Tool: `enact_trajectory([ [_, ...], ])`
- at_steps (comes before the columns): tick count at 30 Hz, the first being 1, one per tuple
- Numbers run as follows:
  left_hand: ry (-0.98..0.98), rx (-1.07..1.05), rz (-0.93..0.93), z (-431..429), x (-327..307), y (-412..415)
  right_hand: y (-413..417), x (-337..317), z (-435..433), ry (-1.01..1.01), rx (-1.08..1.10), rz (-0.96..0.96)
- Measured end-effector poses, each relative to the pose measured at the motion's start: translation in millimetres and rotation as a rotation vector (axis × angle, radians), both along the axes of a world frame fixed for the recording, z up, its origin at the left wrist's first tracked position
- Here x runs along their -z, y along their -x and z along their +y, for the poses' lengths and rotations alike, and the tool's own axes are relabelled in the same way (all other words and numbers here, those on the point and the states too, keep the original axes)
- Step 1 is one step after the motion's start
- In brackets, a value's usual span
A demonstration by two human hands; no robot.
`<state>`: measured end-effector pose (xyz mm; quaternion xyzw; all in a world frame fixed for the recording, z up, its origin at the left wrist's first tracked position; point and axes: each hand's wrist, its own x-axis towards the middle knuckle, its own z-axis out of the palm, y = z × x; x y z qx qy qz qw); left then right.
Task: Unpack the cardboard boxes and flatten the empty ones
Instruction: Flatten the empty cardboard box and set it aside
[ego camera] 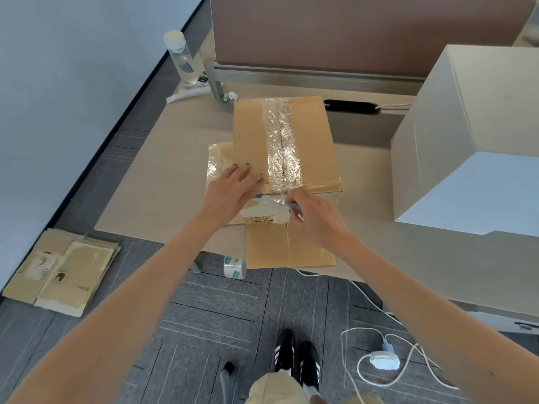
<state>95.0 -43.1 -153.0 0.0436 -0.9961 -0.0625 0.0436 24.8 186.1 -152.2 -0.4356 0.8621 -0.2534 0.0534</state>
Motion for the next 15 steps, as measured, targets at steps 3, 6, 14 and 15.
enact_trajectory([
  [3, 0.016, -0.003, 0.029, 1, 8, -3, -4, 3, -1, 0.025, -0.005, 0.061],
  [6, 0.033, -0.009, 0.017, 3, 27, -14, -11, 6, -4, 0.043, 0.008, 0.129],
  [14, 0.113, 0.014, 0.022, -4, 41, -22, -17, 13, -7, -0.007, 0.115, 0.185],
  [15, 0.109, 0.008, 0.024, -4, 42, -22, -16, 13, -6, -0.007, 0.119, 0.185],
])
